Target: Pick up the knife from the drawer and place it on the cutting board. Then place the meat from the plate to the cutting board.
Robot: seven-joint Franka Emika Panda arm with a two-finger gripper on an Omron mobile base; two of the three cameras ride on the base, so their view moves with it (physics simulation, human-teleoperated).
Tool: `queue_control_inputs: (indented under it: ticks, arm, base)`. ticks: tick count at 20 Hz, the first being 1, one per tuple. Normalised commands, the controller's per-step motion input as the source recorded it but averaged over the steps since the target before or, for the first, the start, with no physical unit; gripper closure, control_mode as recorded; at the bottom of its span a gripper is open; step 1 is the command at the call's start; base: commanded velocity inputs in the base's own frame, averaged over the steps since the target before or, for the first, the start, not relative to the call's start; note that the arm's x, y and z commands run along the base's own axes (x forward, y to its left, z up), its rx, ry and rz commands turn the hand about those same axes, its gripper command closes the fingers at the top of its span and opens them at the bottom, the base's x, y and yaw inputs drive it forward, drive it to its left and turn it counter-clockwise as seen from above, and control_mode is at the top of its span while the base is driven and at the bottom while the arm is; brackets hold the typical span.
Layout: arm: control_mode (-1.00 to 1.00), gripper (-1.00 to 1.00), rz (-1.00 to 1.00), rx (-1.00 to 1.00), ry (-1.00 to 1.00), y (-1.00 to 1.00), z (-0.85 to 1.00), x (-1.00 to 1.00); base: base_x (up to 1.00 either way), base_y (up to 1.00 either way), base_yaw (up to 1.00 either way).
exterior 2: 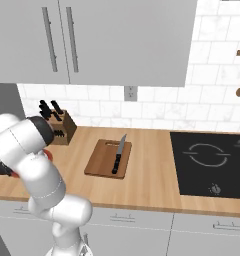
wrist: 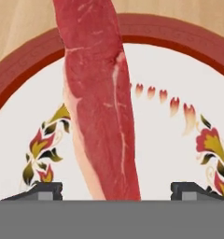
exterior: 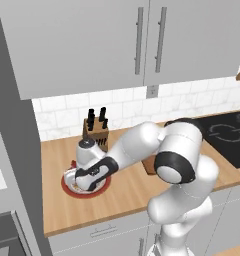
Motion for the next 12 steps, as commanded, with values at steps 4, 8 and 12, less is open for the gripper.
queue_control_inputs:
  ticks: [4, 8, 12]
  arm:
    - [-1.0, 1.0, 0.0, 0.0, 0.0, 0.0, 0.0, 0.0]
    - [-1.0, 1.0, 0.0, -0.05, 0.0, -0.1, 0.1, -0.01]
    - [-1.0, 1.0, 0.0, -0.04, -0.02, -0.49, 0.51, -0.19]
  base:
    - [0.0, 0.0, 0.0]
    - [0.0, 0.0, 0.0]
    - [0.0, 0.0, 0.0]
